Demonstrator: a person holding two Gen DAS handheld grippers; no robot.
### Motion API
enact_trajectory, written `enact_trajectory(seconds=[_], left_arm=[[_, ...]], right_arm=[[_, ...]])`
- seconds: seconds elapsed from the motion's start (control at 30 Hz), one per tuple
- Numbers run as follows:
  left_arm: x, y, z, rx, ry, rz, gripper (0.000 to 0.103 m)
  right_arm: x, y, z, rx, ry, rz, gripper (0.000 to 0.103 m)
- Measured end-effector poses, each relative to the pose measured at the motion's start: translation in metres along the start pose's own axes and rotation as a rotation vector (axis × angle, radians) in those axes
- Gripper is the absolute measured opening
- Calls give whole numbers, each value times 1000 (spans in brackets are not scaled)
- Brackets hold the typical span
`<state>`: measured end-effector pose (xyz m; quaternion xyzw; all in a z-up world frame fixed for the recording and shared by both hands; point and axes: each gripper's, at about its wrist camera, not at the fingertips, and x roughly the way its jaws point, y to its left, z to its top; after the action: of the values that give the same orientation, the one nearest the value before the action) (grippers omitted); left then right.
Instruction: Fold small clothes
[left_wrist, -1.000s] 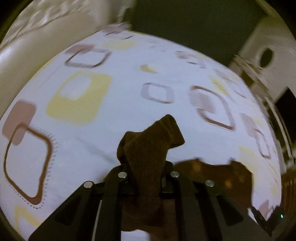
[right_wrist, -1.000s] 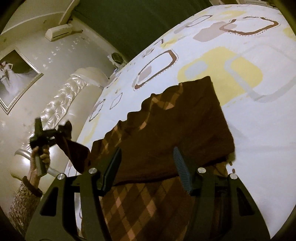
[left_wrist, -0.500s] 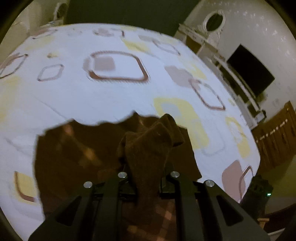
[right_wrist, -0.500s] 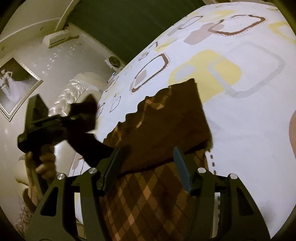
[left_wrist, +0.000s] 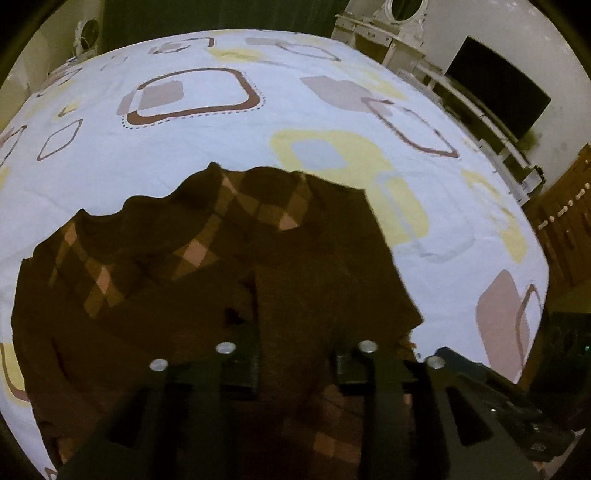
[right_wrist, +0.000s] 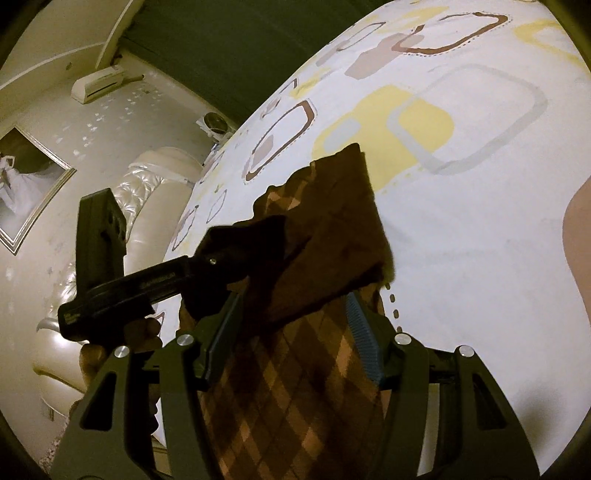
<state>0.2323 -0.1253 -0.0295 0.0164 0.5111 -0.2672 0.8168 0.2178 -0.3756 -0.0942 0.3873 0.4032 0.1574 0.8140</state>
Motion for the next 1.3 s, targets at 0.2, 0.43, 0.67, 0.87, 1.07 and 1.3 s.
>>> enact_trajectory(seconds=[0.2,0.43,0.67,0.87,1.07,1.3], left_arm=[[-39,4,-1,-22,-129,-36,72],[-85,49,-28,-81,-230,85,77],[-103,128,-79,-265,-227,166,77],[-102,164,-113,-400,-244,169,77],[-91,174,-119,-421,-222,187,77],[-85,179,-122,-421,-215,217,77]], right_arm=[[0,3,5,13,2,24,58],[7,20,23,12,37,86,64],[49,9,53,92,96,91,64],[95,-6,68,280,194,136,64],[115,-11,67,362,213,98,62],[120,-5,67,357,244,61,55]])
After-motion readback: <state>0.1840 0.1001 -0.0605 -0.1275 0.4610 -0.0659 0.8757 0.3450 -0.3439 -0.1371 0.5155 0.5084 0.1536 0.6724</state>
